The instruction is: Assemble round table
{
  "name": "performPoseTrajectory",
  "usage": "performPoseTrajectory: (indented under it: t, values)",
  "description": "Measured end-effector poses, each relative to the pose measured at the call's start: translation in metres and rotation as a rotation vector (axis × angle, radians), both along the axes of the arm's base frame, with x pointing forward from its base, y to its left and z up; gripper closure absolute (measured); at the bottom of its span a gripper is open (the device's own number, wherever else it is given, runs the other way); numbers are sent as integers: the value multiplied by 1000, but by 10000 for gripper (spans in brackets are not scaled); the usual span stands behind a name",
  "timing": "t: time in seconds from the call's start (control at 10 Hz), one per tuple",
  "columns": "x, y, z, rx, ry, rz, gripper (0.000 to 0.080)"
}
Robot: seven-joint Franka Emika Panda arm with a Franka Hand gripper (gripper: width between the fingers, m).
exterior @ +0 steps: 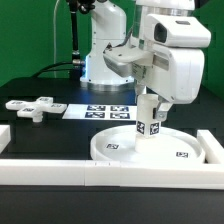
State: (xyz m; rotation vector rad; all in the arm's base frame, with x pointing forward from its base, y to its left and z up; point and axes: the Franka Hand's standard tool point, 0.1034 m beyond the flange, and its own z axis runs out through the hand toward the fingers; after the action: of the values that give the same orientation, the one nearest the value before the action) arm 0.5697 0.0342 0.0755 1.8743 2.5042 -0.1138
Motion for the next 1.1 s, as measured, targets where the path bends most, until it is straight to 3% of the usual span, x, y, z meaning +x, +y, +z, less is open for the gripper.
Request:
performPoseTrajectory:
  t: [0.6, 1.1]
  values:
    - [0, -2, -1, -1, -2, -62, 393]
    - [-4, -4, -2, -11, -18, -652, 392]
